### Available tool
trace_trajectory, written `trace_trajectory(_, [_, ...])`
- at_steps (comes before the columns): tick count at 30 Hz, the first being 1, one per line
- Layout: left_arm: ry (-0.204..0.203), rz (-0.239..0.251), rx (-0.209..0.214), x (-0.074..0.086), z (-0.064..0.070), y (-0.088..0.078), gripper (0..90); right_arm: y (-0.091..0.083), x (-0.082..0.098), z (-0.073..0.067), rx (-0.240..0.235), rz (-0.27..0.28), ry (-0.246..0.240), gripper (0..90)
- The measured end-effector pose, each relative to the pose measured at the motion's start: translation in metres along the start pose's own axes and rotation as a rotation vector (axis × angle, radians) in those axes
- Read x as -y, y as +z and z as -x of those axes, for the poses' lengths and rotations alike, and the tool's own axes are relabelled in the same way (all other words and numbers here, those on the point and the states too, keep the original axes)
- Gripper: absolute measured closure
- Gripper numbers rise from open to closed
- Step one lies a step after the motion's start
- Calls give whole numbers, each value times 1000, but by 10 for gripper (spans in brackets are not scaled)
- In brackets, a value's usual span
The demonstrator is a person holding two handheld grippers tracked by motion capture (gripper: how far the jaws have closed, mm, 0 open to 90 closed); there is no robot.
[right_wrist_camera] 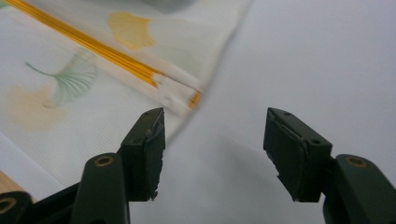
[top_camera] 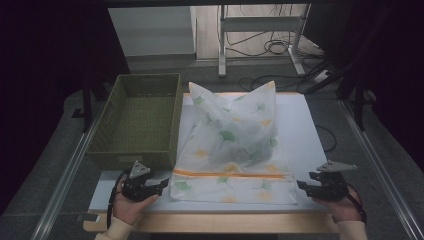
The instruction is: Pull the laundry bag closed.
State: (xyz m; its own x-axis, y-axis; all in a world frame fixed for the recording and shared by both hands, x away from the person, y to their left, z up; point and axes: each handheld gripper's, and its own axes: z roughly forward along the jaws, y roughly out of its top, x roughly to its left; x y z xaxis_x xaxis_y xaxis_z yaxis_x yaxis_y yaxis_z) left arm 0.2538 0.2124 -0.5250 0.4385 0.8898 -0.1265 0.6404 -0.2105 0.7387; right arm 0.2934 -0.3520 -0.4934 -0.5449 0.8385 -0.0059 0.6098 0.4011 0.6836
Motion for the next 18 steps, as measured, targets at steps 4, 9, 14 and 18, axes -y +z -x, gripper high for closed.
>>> trace_trajectory(4, [-9, 7, -1, 3, -4, -3, 337, -5, 8, 9, 27, 6, 29, 365])
trace_trajectory(9, [-6, 8, -10, 7, -8, -7, 327, -1, 11, 9, 6, 8, 17, 345])
trace_trajectory(14, [-10, 6, -17, 7, -11, -7, 325, 4, 9, 4, -20, 4, -8, 319])
trace_trajectory(18, [-10, 3, -18, 7, -13, -6, 325, 4, 8, 2, -23, 15, -16, 312])
